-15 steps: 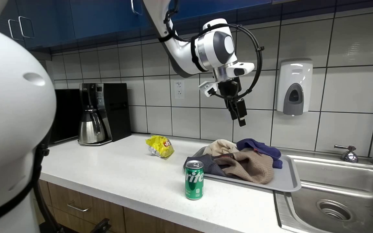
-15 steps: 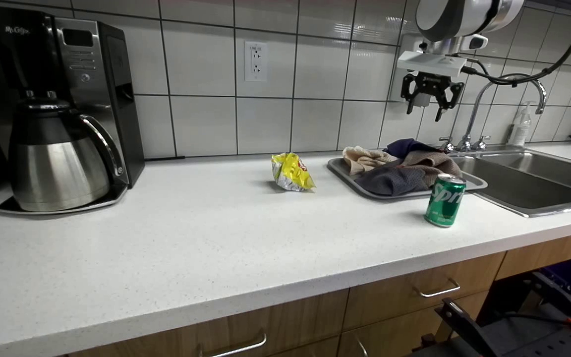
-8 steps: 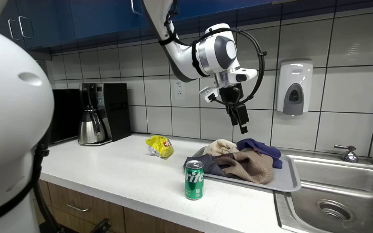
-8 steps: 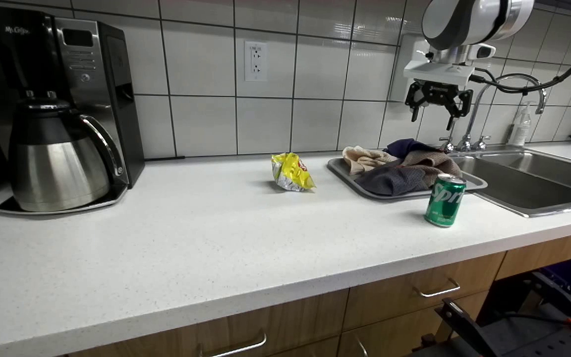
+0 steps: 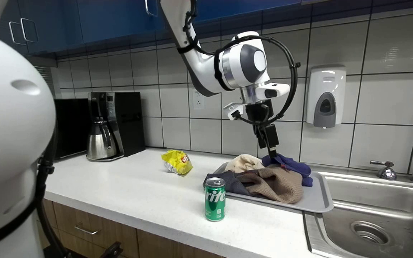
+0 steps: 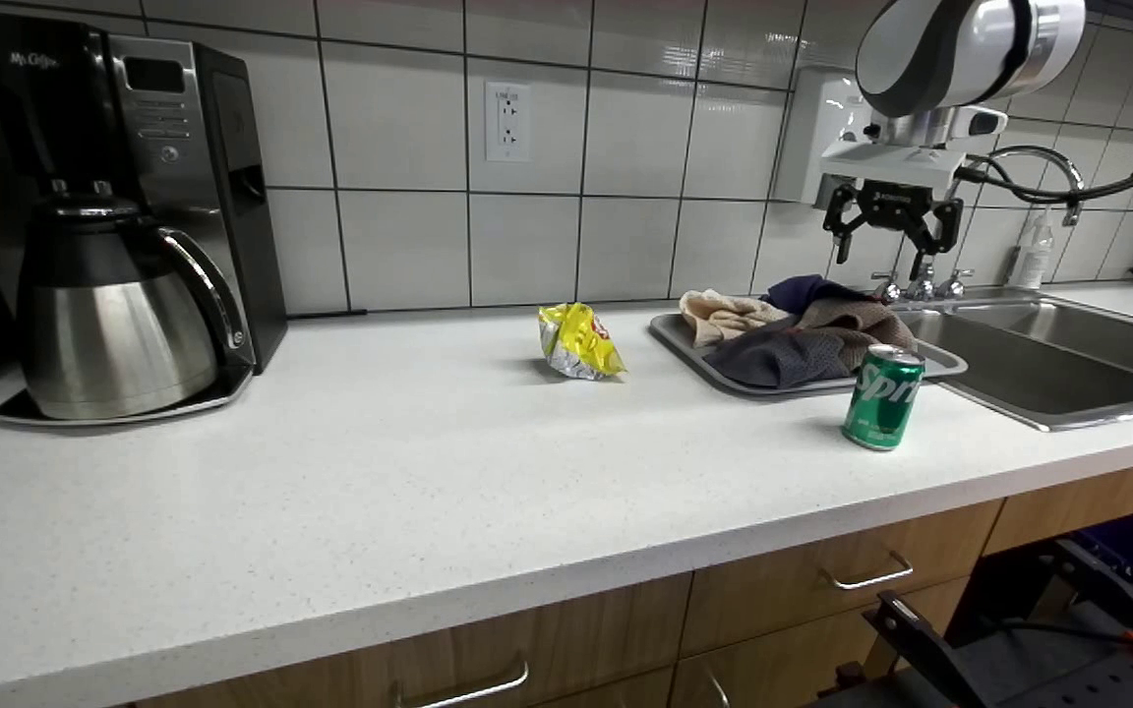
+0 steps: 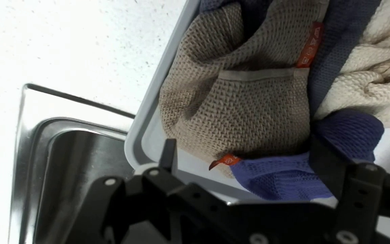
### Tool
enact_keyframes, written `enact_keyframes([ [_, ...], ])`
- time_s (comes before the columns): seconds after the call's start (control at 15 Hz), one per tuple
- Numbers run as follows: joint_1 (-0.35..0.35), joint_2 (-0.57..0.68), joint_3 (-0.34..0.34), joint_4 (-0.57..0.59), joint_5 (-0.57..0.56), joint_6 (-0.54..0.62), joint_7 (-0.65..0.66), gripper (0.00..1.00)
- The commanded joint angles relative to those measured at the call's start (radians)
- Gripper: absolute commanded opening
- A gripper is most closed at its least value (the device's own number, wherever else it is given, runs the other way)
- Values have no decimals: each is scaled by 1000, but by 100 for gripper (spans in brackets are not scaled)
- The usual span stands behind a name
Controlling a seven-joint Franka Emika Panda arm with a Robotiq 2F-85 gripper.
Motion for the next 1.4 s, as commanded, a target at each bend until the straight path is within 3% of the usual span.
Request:
enact_keyframes([
  [0.0,-29,6,18,-3,11,-17,-14,100],
  [1.33,-26,248,7,156,110,-16,-18,100],
])
